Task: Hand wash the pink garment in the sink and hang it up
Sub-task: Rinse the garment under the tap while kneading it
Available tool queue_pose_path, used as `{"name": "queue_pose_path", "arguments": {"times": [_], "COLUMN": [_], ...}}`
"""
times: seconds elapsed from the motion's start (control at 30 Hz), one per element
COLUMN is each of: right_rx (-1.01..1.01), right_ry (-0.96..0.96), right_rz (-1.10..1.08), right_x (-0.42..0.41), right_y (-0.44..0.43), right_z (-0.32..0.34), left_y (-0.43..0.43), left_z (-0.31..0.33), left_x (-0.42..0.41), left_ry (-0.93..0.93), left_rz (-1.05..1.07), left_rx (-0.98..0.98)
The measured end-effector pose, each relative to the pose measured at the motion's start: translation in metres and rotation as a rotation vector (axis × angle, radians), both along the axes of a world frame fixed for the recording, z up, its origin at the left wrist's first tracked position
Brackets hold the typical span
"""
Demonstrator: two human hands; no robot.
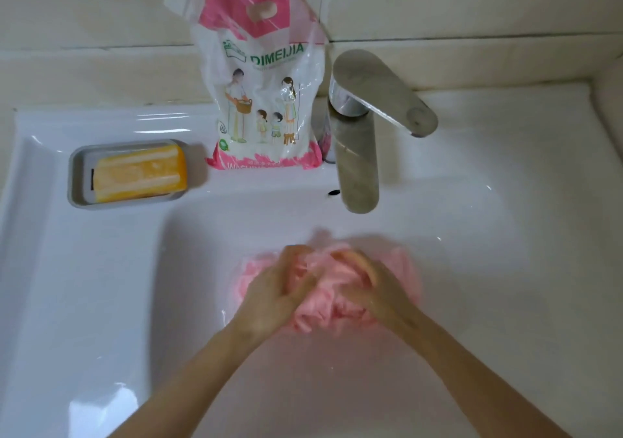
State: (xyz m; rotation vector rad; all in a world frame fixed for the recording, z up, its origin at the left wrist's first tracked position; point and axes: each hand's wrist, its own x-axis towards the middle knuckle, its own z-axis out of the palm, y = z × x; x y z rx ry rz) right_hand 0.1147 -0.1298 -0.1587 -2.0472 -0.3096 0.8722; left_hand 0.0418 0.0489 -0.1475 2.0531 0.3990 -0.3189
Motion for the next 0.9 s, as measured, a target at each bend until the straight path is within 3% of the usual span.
{"name": "queue_pose_path", "arguments": {"times": [0.07, 0.17, 0.23, 0.33, 0.43, 0.57, 0.67, 0.9], "right_rx": [-0.096, -0.410, -0.477, -0.543, -0.555, -0.533, -0.489, -0.407], "right_ry": [-0.101, -0.615, -0.691, -0.748, -0.884, -1.040, -1.112, -0.925], "right_rz": [0.078, 0.129, 0.203, 0.267, 0.215, 0.150, 0.077, -0.150], "right_x": [-0.013, -0.033, -0.041, -0.045, -0.044, -0.031, -0.020, 0.011], "right_y": [-0.009, 0.000, 0.011, 0.021, 0.028, 0.035, 0.040, 0.058], "right_z": [0.009, -0.002, -0.022, -0.051, -0.066, -0.081, -0.083, -0.076], "left_y": [0.002, 0.000, -0.005, -0.016, -0.021, -0.024, -0.020, -0.009], "left_z": [0.004, -0.024, -0.046, -0.064, -0.075, -0.094, -0.101, -0.099], "left_x": [-0.016, -0.028, -0.032, -0.034, -0.031, -0.022, -0.011, 0.031], "left_ry": [-0.012, -0.061, -0.035, -0.037, -0.136, -0.319, -0.358, -0.389], "left_rz": [0.088, -0.177, -0.288, -0.286, -0.237, -0.174, -0.153, -0.367], "left_rx": [0.002, 0.564, 0.706, 0.722, 0.719, 0.905, 0.866, 0.856]}}
